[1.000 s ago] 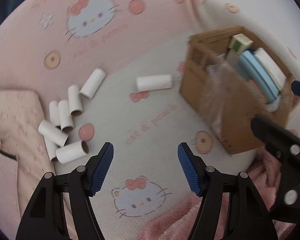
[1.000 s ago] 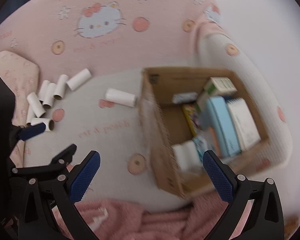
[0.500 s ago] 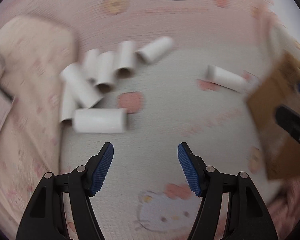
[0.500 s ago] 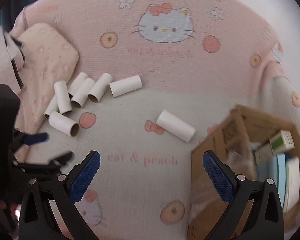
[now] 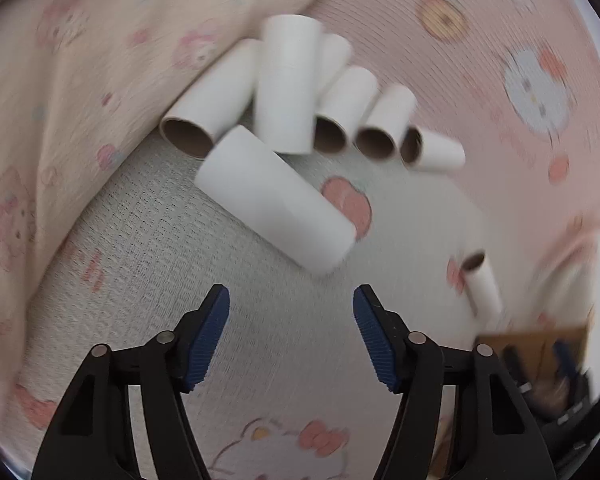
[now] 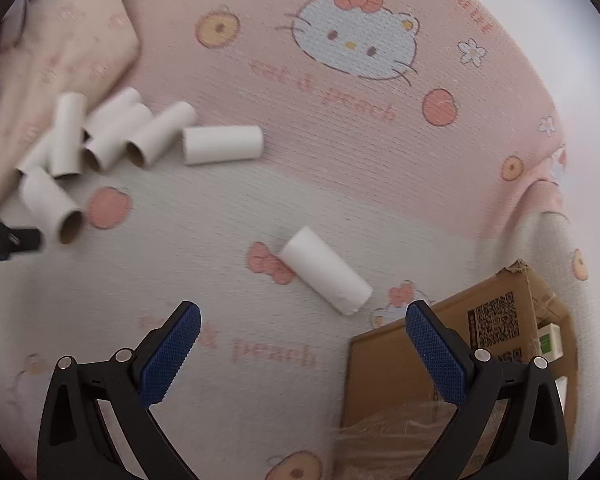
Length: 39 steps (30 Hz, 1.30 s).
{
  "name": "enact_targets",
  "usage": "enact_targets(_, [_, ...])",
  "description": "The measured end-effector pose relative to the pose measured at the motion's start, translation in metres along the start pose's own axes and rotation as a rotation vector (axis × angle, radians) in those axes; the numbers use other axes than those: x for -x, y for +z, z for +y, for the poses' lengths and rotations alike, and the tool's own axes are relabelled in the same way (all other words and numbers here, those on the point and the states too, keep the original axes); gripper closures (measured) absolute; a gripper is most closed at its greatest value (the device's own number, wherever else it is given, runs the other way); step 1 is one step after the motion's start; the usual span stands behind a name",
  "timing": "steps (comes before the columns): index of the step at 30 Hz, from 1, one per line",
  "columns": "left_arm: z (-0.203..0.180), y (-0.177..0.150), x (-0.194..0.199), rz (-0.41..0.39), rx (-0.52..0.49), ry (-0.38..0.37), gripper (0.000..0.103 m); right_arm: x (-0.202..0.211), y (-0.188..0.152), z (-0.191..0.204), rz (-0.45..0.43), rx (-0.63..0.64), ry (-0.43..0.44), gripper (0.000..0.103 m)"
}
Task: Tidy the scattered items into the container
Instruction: 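Move both tools toward the scattered white cardboard tubes, then close the left tool on a white tube while the right tool grasps another tube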
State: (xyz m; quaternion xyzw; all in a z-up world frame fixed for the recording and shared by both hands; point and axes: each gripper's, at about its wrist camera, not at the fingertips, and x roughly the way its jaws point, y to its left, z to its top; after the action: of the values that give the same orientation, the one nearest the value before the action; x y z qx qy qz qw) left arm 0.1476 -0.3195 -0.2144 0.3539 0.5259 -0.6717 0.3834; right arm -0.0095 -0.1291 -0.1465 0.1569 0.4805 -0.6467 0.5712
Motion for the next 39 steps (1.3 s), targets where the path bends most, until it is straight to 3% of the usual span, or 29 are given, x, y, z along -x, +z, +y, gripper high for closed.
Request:
enact_targets(3, [0.004, 0.006, -0.002, -0.031, 0.091, -0.043, 0.036, -0.022, 0.002, 0.008, 0.065, 0.020, -0.074, 0.001])
enact_targets(5, [0.002, 0.010, -0.007, -0.043, 0.119, -0.047, 0.036, -0.033, 0.005, 0.011, 0.083, 0.030, -0.062, 0.001])
enact_targets(9, [-0.001, 0.019, -0.025, -0.015, 0.195, -0.066, 0.036, -0.060, 0.016, 0.018, 0.100, 0.094, -0.119, 0.001])
enact_targets(16, [0.000, 0.027, -0.047, 0.002, 0.303, -0.053, 0.036, -0.096, 0.023, 0.003, 0.171, 0.041, -0.033, 0.001])
enact_targets(25, [-0.020, 0.028, -0.048, -0.025, 0.216, 0.031, 0.036, -0.125, 0.022, -0.018, 0.197, -0.049, 0.028, 0.001])
enact_targets(29, [-0.023, 0.027, -0.048, -0.024, 0.190, 0.054, 0.038, -0.130, 0.026, -0.018, 0.192, -0.009, 0.024, 0.001])
enact_targets(34, [-0.016, 0.029, -0.043, -0.007, 0.166, 0.055, 0.040, -0.139, 0.032, -0.012, 0.221, 0.040, 0.103, 0.001])
enact_targets(37, [-0.022, 0.031, -0.045, 0.004, 0.123, 0.072, 0.040, -0.136, 0.033, -0.015, 0.217, 0.048, 0.149, 0.006])
enact_targets(39, [-0.025, 0.030, -0.045, 0.003, 0.090, 0.084, 0.040, -0.133, 0.035, -0.020, 0.243, 0.027, 0.144, 0.020])
